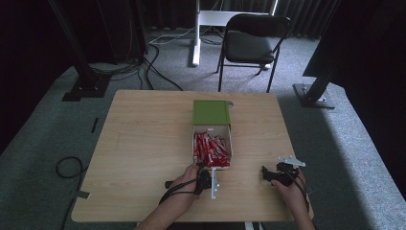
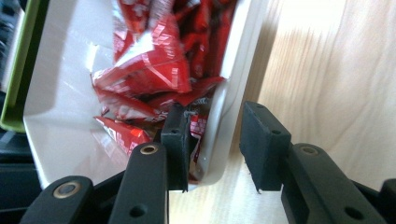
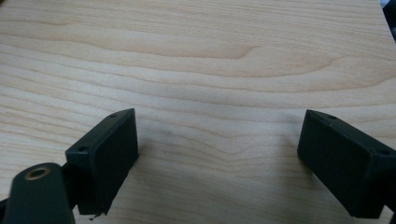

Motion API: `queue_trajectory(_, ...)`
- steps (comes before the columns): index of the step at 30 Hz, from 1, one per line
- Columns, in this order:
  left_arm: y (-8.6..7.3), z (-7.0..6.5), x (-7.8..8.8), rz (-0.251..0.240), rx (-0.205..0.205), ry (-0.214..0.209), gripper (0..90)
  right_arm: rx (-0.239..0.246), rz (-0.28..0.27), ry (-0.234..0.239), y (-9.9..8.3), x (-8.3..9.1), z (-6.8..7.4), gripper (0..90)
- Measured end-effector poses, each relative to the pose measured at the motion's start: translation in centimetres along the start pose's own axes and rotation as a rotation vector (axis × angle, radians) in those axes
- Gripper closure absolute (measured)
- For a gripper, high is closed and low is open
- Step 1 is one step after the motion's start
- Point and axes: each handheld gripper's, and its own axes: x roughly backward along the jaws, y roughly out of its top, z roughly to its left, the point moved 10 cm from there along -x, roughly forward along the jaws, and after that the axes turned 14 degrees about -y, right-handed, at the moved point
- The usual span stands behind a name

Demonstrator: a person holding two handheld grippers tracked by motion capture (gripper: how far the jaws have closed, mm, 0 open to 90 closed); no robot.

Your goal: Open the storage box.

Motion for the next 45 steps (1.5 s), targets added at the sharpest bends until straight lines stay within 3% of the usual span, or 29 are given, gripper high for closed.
queue_trajectory(4,0.3,0.1,1.3,-0.060,0.069,-0.050,64.8,0.001,0.000,-0.001,0.0,0.0,0.0,11.7)
queue_trajectory(10,1.2,1.0,3.0,-0.187,0.176,-0.095,64.9,0.000,0.000,0.000,0.0,0.0,0.0,11.7)
queue_trajectory(13,1.6,1.9,3.7,-0.249,0.225,-0.103,64.9,0.001,0.000,0.000,0.0,0.0,0.0,11.7)
queue_trajectory(20,1.5,4.4,5.3,-0.378,0.326,-0.079,64.9,0.000,0.000,0.000,0.0,0.0,0.0,11.7)
queue_trajectory(24,0.9,5.7,5.9,-0.416,0.381,-0.066,64.9,0.001,0.000,-0.001,0.0,0.0,0.0,11.7)
queue_trajectory(34,-1.2,7.3,6.6,-0.452,0.483,-0.038,64.8,0.001,0.000,-0.001,0.0,0.0,0.0,11.7)
queue_trajectory(45,-6.8,9.0,7.4,-0.466,0.653,0.015,63.8,0.001,0.000,-0.001,0.0,0.0,0.0,11.7)
